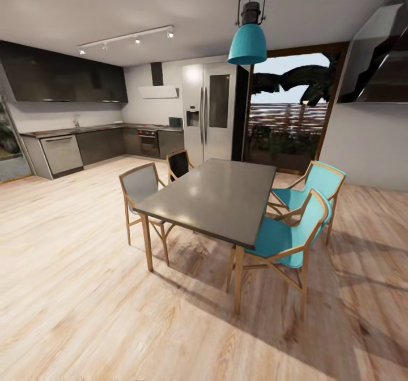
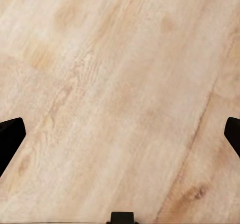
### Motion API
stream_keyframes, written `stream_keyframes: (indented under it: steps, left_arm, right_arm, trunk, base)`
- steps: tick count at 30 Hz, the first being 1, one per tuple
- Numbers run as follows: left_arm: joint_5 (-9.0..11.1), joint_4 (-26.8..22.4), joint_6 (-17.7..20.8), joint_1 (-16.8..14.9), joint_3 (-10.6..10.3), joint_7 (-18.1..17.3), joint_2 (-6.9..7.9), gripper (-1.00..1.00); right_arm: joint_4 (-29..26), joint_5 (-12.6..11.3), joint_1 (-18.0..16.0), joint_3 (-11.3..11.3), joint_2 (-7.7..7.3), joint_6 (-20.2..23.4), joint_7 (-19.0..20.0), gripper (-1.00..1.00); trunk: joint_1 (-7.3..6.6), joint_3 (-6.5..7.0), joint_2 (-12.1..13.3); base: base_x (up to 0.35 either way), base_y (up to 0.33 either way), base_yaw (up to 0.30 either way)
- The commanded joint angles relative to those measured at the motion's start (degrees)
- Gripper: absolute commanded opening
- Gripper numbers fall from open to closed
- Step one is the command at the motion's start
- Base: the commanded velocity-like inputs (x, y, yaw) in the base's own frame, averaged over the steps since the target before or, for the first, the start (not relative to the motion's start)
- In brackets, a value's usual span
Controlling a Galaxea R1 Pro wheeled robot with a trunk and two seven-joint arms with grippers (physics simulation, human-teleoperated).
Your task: In the kitchen, take the Vidalia onion out of the sink, dice it on the chopping board with the paring knife, put the diced onion into the bowl on the countertop, then place both the paring knife and the chopping board into the sink.
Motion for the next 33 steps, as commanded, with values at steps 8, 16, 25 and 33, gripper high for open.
stream_keyframes:
  steps: [8, 16, 25, 33]
  left_arm:
    - [0.03, -0.04, -0.09, 0.01, 0.05, 0.02, -0.08, 1.00]
    - [0.03, -0.05, -0.09, 0.01, 0.09, 0.02, -0.06, 1.00]
    - [0.03, -0.05, -0.09, 0.01, 0.07, 0.02, -0.02, 1.00]
    - [0.03, -0.05, -0.09, 0.01, 0.12, 0.02, 0.10, 1.00]
  right_arm:
    - [1.01, 0.03, 0.00, -0.08, -0.01, -0.16, -0.03, 1.00]
    - [1.58, 0.05, 0.00, -0.15, 0.00, -1.10, -0.03, 1.00]
    - [1.61, 0.04, 0.00, -0.13, -0.01, -1.31, -0.03, 1.00]
    - [1.63, 0.03, 0.00, -0.15, 0.07, -1.31, -0.03, 1.00]
  trunk:
    - [0.00, -0.04, -0.03]
    - [0.00, -0.04, -0.03]
    - [0.00, -0.04, -0.03]
    - [0.00, -0.04, -0.03]
  base:
    - [0.000, 0.000, 0.273]
    - [0.091, 0.107, 0.274]
    - [0.203, 0.215, 0.274]
    - [0.185, 0.242, 0.274]
